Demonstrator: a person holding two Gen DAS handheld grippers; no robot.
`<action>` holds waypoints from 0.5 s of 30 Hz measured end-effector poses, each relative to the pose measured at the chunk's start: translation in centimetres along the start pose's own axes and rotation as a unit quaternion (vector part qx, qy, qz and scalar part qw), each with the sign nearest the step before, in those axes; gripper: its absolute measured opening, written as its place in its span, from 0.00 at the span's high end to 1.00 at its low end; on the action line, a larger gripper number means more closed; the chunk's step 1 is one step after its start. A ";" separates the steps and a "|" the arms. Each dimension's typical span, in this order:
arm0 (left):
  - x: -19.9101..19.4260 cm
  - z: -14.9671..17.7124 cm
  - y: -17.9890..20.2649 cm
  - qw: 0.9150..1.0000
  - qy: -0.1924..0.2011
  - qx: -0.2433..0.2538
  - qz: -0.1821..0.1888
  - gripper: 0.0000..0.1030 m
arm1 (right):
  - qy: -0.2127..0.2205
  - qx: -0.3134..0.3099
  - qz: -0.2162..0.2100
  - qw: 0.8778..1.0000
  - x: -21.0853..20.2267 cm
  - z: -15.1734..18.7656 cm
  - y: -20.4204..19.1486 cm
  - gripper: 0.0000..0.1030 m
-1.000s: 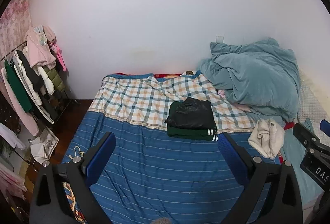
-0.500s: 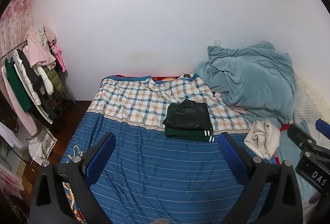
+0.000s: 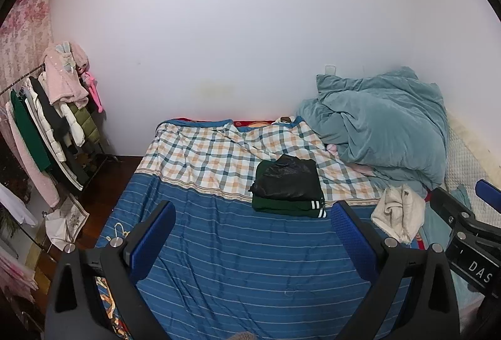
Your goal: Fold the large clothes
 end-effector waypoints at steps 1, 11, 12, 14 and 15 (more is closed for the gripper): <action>-0.1 -0.1 -0.1 1.000 0.001 -0.001 -0.001 0.01 | 0.000 0.000 -0.001 1.000 0.0 0.0 -0.1 0.10; -0.3 -0.3 -0.2 1.000 0.004 -0.001 -0.003 0.01 | 0.000 0.000 -0.003 1.000 0.0 0.1 -0.3 0.10; -0.3 -0.4 -0.2 1.000 0.004 -0.001 -0.003 0.01 | 0.000 0.000 -0.003 1.000 0.0 0.0 -0.3 0.10; -0.3 -0.5 -0.1 1.000 0.006 -0.001 -0.003 0.01 | 0.002 -0.002 -0.001 1.000 0.2 0.0 -0.3 0.10; -0.3 -0.6 -0.2 1.000 0.005 -0.001 -0.003 0.01 | 0.002 -0.001 0.000 1.000 0.1 0.0 -0.4 0.10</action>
Point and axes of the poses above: each gripper's, at about its wrist camera, not at the fingertips, and x roughly the way its jaws point, y to its right, z to its underside, the point moved 10 cm from there along x, roughly the way its jaws point, and after that the axes turned 3 degrees about y, right-handed, at the moved point
